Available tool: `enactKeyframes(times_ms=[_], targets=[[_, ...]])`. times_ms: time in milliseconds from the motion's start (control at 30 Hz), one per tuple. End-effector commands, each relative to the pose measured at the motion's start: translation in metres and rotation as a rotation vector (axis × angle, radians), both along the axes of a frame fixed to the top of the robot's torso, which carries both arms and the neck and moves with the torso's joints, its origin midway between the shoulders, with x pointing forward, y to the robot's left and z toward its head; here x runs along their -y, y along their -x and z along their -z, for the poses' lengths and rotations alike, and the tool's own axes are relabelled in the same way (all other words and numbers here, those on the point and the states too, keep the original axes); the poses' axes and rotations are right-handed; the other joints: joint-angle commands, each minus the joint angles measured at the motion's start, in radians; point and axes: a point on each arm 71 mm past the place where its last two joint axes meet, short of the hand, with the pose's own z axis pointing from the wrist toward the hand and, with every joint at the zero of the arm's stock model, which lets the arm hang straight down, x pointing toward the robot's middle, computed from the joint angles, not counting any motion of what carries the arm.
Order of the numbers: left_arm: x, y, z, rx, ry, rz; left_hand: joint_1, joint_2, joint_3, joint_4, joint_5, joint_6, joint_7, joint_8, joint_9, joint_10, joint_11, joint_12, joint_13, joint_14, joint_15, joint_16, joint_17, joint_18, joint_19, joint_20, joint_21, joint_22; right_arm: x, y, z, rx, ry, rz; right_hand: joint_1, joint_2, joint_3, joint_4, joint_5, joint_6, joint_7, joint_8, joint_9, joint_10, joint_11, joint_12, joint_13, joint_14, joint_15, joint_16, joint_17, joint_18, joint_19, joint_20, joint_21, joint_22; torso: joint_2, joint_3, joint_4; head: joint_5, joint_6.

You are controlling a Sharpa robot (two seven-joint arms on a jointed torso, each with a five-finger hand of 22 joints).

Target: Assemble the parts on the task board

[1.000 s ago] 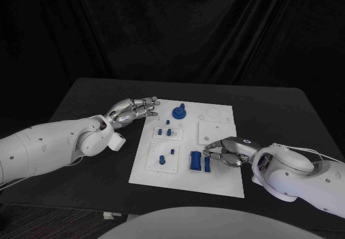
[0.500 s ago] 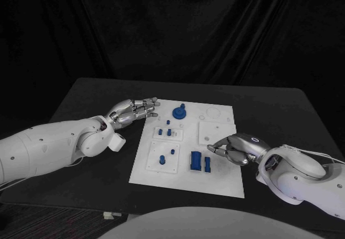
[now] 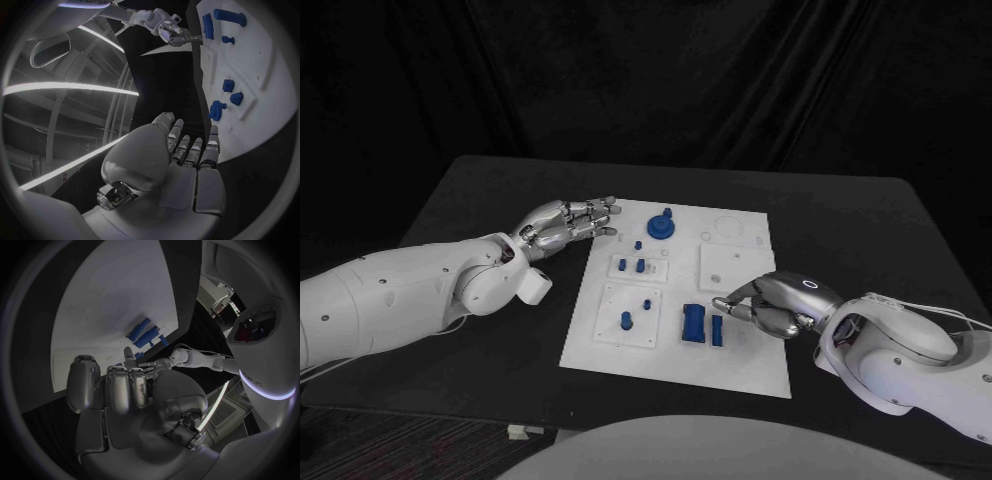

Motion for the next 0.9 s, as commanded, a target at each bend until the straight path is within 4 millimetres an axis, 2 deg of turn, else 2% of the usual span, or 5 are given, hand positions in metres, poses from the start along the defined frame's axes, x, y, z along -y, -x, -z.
enactKeyframes(times_ms=[33, 200, 433, 900], targets=[[0.002, 0.001, -0.001, 0.009, 0.024, 0.006, -0.005, 0.005, 0.006, 0.002, 0.004, 0.003, 0.001, 0.004, 0.001, -0.001, 0.007, 0.003, 0.001, 0.001, -0.002, 0.007, 0.001, -0.009, 0.006, -0.003, 0.003, -0.001, -0.004, 0.003, 0.002, -0.021, 0.016, -0.042, 0.000, -0.001, -0.002, -0.001, 0.016, 0.010, -0.002, 0.001, -0.003, 0.105, -0.008, 0.002, 0.263, 0.088, -0.008, 0.005, 0.171, -0.011, 0.009, -0.006, 0.003, 0.196, 0.002, -0.0003, -0.0021, 0.001, 0.000], [0.002, 0.001, -0.001, 0.008, 0.024, 0.008, -0.005, 0.005, 0.006, 0.002, 0.004, 0.003, 0.001, 0.004, 0.001, -0.001, 0.007, 0.003, 0.001, 0.001, -0.002, 0.007, 0.001, -0.009, 0.006, -0.003, 0.003, -0.001, -0.006, 0.004, 0.004, -0.035, 0.025, -0.051, 0.000, -0.001, 0.000, -0.001, 0.020, 0.011, -0.003, 0.000, -0.004, 0.105, -0.009, 0.002, 0.263, 0.088, -0.008, 0.005, 0.171, -0.011, 0.009, -0.007, 0.004, 0.197, 0.003, 0.0000, 0.0005, -0.001, 0.000], [0.003, 0.001, -0.001, 0.007, 0.025, 0.009, -0.005, 0.005, 0.006, 0.002, 0.004, 0.003, 0.001, 0.004, 0.001, -0.001, 0.007, 0.003, 0.001, 0.001, -0.002, 0.007, 0.001, -0.009, 0.006, -0.003, 0.003, -0.001, -0.008, 0.006, 0.010, -0.057, 0.036, -0.058, 0.004, 0.000, 0.005, -0.001, 0.033, 0.014, -0.007, -0.002, -0.005, 0.105, -0.012, 0.002, 0.263, 0.088, -0.011, 0.005, 0.171, -0.011, 0.009, -0.009, 0.003, 0.196, 0.002, 0.0000, -0.0004, 0.001, 0.000], [0.002, 0.002, -0.001, 0.005, 0.025, 0.010, -0.005, 0.005, 0.006, 0.002, 0.004, 0.003, 0.001, 0.004, 0.001, -0.001, 0.007, 0.003, 0.001, 0.001, -0.002, 0.007, 0.001, -0.009, 0.006, -0.003, 0.003, -0.001, -0.010, 0.009, 0.017, -0.078, 0.062, -0.059, 0.048, -0.009, 0.040, -0.001, 0.152, 0.015, -0.013, -0.017, -0.011, 0.105, -0.018, 0.002, 0.263, 0.087, -0.017, 0.003, 0.166, -0.009, 0.004, -0.017, -0.005, 0.194, 0.001, -0.0002, -0.0003, 0.003, 0.000]])
